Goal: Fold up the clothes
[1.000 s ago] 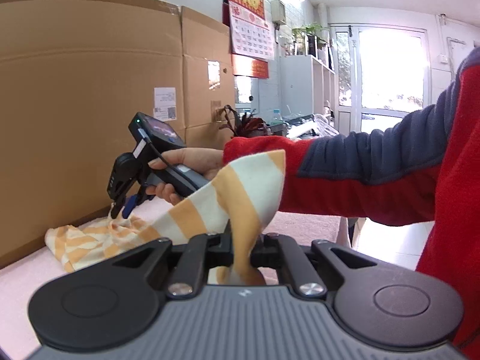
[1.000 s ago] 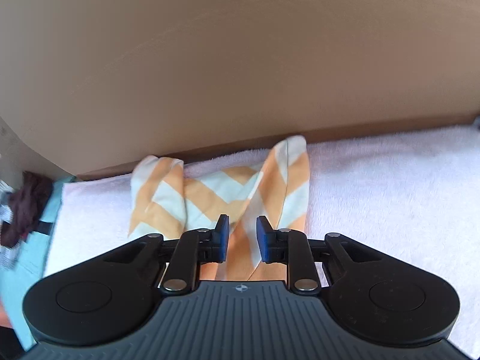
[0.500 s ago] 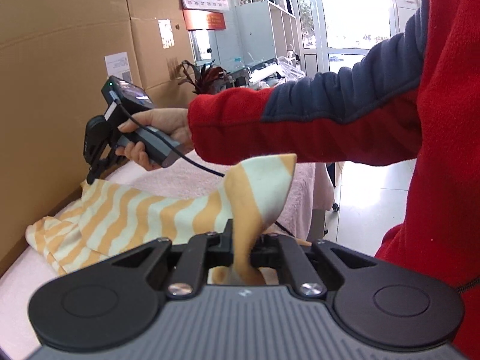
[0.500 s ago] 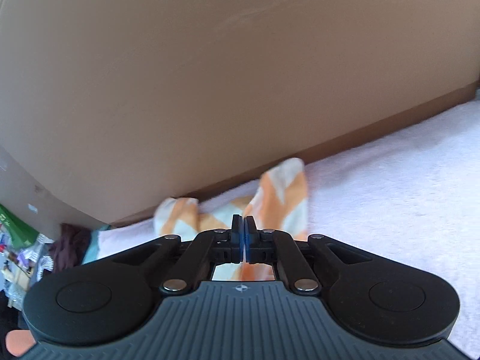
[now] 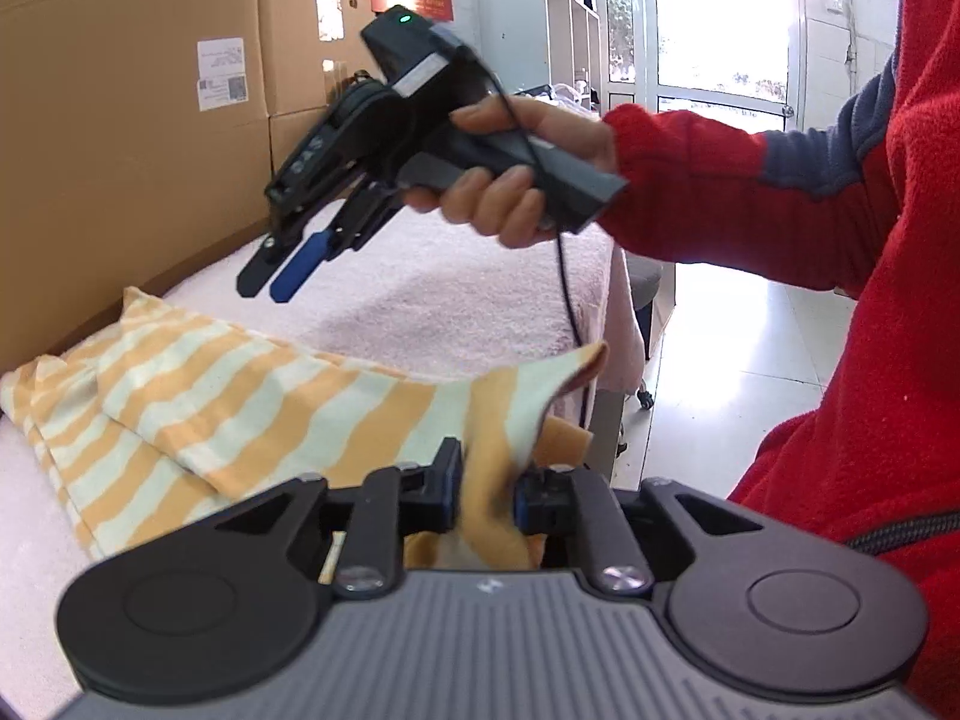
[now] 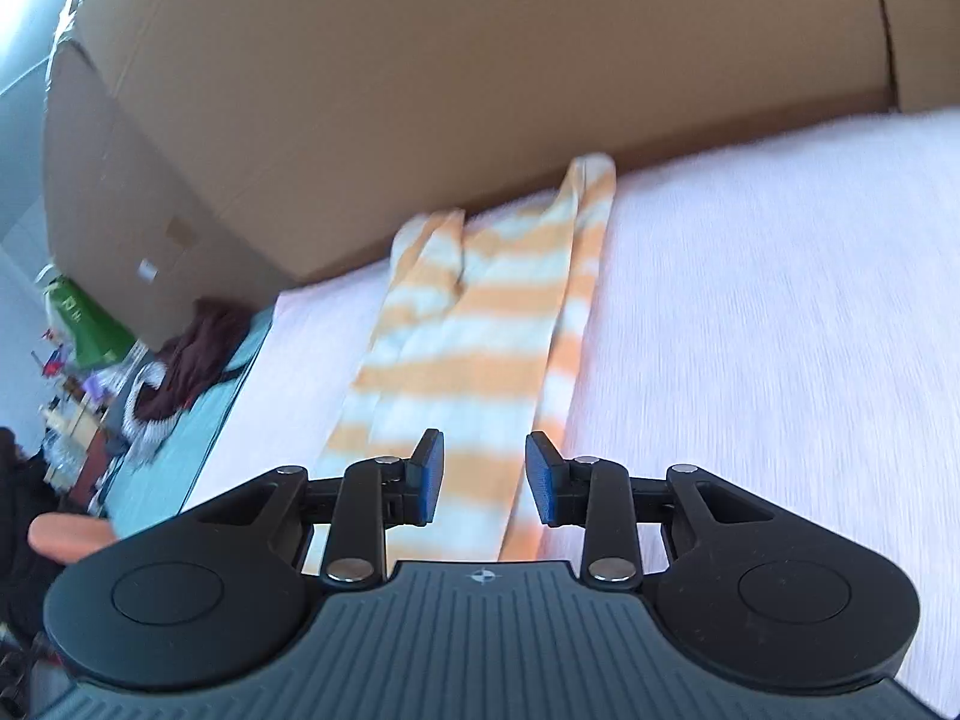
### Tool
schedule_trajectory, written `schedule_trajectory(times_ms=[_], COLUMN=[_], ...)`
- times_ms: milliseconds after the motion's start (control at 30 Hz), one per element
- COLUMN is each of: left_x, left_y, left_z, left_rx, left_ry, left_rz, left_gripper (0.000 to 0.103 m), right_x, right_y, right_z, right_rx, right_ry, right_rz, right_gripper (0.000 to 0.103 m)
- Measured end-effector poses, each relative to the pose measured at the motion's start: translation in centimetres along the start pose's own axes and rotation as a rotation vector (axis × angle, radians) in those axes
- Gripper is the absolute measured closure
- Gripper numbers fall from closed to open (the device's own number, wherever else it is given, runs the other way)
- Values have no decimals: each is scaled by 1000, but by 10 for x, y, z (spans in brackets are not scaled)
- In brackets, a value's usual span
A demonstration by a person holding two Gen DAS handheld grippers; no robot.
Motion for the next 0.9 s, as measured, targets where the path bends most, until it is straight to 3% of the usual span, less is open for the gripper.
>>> schedule_trajectory(times_ms=[367,467,533,633,733,800,900], left_x=[-1,-14,-21,-24,-20,-21,-22], left_y=[18,17,16,12,3,-8,-25], left_z=[7,9,12,17,19,20,22], left_rx=[-6,-46,-63,-92,-134,-182,-255], left_ry=[-21,-5,11,18,20,38,66], left_rz=[48,76,69,29,-4,-32,-74], left_gripper=[79,66,59,59,58,49,46], right_x=[-29,-27,-23,-19,-21,-23,-24], right_y=[-17,-30,-35,-37,-35,-35,-39], right_z=[114,134,144,153,152,151,150], right_rx=[-5,-41,-66,-81,-45,-30,-50], right_ry=[-73,-94,-109,-111,-65,-40,-1], right_rz=[-51,-62,-61,-63,-92,-105,-75], right_gripper=[67,67,67,67,67,67,67])
Point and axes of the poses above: each gripper's, at about its wrist camera, not at the fingertips, and x roughly the way its jaws point, y to its right, z to its underside, the point moved 6 cm from there along x, roughly the way its jaws point, and after that the axes turned 12 degrees about -y, right-handed, at the moved point
